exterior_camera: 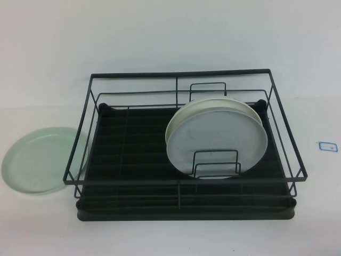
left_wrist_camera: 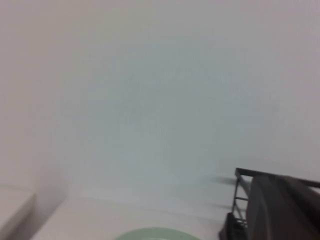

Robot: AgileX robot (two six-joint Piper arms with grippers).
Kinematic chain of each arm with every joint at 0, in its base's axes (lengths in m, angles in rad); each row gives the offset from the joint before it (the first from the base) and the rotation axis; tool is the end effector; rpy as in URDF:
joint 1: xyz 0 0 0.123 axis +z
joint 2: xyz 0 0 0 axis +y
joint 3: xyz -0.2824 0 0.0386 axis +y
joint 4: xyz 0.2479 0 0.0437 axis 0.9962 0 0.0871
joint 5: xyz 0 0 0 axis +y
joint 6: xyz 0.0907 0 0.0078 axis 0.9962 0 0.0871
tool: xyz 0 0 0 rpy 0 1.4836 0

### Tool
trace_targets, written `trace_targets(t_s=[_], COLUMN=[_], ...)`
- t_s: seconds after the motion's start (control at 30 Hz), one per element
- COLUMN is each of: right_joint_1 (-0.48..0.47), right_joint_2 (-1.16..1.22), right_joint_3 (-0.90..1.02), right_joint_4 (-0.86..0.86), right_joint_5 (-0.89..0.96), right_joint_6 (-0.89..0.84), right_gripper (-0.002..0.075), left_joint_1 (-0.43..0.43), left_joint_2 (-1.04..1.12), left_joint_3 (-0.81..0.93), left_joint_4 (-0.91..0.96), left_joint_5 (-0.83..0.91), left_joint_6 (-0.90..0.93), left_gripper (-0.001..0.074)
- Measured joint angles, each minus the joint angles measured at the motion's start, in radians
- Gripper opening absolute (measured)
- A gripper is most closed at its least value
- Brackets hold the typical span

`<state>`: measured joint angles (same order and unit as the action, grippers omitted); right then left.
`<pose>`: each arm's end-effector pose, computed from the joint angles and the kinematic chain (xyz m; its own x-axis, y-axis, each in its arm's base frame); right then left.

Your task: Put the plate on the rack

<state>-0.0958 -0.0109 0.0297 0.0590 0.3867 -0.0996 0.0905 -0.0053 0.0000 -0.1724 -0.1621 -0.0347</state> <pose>0.0522 -0.0030 0.1690 -0.3140 -0.0150 -0.9493 0.0606 0.9975 -0.0357 0.0528 0.0073 0.2277 0.2672 -0.1800 -0.9467 -0.0640 0.9769 -0.2038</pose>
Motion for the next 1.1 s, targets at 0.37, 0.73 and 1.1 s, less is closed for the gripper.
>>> trace_targets(t_s=[0.37, 0.73, 1.1], right_joint_1=[0.0, 0.0, 0.0], right_joint_2=[0.0, 0.0, 0.0], right_joint_3=[0.0, 0.0, 0.0], right_joint_4=[-0.006, -0.022, 0.136], right_joint_5=[0.0, 0.0, -0.392], right_joint_6=[0.0, 0.0, 0.0], right_gripper=[0.0281, 0.0281, 0.0281], left_joint_1=[0.0, 0.0, -0.004], left_joint_2=[0.0, 0.0, 0.0], left_joint_3=[0.0, 0.0, 0.0], left_joint_4=[-0.048, -0.048, 0.029], left_joint_5=[0.018, 0.02, -0.098], left_joint_6=[-0.031, -0.032, -0.072], left_gripper=[0.0, 0.0, 0.0])
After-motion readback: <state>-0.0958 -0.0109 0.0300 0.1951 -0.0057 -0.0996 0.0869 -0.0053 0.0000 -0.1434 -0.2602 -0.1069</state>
